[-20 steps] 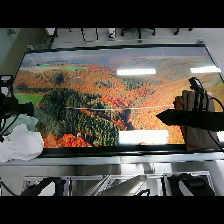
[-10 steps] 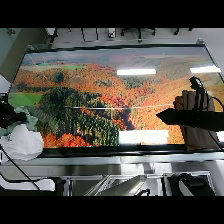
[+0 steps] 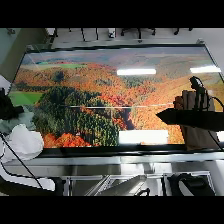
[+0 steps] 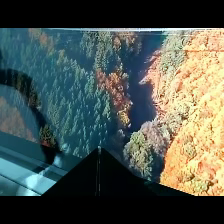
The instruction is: Fold the shirts.
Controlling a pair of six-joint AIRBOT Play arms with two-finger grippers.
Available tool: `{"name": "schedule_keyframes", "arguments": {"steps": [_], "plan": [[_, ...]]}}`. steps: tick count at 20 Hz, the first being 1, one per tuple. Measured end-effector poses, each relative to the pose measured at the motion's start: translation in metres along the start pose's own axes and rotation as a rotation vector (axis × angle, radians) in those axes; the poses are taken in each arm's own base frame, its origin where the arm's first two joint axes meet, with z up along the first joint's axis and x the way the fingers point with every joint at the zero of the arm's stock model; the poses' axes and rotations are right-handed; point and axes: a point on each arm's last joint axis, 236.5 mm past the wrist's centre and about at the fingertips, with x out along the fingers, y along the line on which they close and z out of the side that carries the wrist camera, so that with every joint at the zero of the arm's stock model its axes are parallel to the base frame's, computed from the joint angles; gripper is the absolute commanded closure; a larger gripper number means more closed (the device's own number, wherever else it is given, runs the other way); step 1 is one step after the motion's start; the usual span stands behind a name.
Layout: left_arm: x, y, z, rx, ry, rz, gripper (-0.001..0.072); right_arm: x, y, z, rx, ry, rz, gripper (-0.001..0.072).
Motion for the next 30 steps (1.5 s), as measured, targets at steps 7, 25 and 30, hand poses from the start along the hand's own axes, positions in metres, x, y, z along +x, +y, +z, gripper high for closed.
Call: {"name": "schedule_keyframes", "arguments": {"steps": [7,25,30], "plan": [[-0.229,-0.074,0.083,-0.004,-0.412,-0.238,0.0685,0.000,0.000,0.000,0.000,0.000,0.000,0.0694],[-0.347,-0.426,-0.226,0.670,-0.148,-0.826,0.0005,0.002,-0.001,0.009,0.008,-0.032,0.000,0.0693],[-0.341,-0.371,-0.193,0.582,-0.086,-0.750,0.0006,0.004,-0.002,0.016,0.016,-0.056,0.004,0.0681]]}}
